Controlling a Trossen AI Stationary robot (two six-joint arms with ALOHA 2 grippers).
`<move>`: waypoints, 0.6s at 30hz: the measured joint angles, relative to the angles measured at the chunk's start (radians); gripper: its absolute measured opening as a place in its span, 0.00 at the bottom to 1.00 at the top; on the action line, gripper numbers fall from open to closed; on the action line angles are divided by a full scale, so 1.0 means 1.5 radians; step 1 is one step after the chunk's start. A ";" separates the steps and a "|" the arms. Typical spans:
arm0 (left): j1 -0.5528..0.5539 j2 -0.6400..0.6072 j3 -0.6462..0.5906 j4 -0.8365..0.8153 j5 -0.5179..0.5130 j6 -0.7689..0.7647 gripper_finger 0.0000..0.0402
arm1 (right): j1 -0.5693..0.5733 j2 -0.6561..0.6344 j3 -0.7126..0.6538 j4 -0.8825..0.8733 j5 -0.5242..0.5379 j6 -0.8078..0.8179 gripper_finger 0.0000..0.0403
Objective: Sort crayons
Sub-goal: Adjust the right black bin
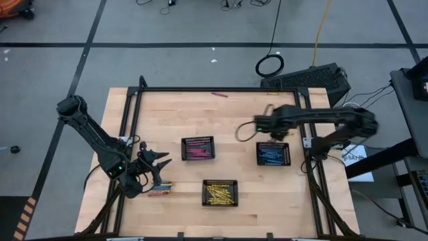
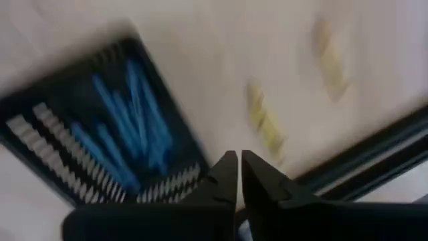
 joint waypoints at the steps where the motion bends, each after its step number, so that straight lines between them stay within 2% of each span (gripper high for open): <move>1: 0.000 0.000 0.000 0.000 -0.002 0.000 0.32 | -0.013 -0.027 -0.038 0.009 -0.025 0.018 0.01; 6: 0.000 0.000 0.000 0.000 -0.020 0.002 0.32 | -0.063 -0.112 -0.185 0.073 -0.117 0.109 0.00; 11: 0.000 0.000 0.000 0.000 -0.027 0.002 0.32 | -0.107 -0.123 -0.259 0.113 -0.072 0.171 0.00; 14: 0.000 0.000 0.000 0.000 -0.027 0.002 0.32 | -0.130 -0.123 -0.265 0.128 -0.055 0.175 0.00; 18: 0.000 0.000 0.000 0.000 -0.027 0.002 0.32 | -0.143 -0.130 -0.258 0.159 -0.067 0.147 0.00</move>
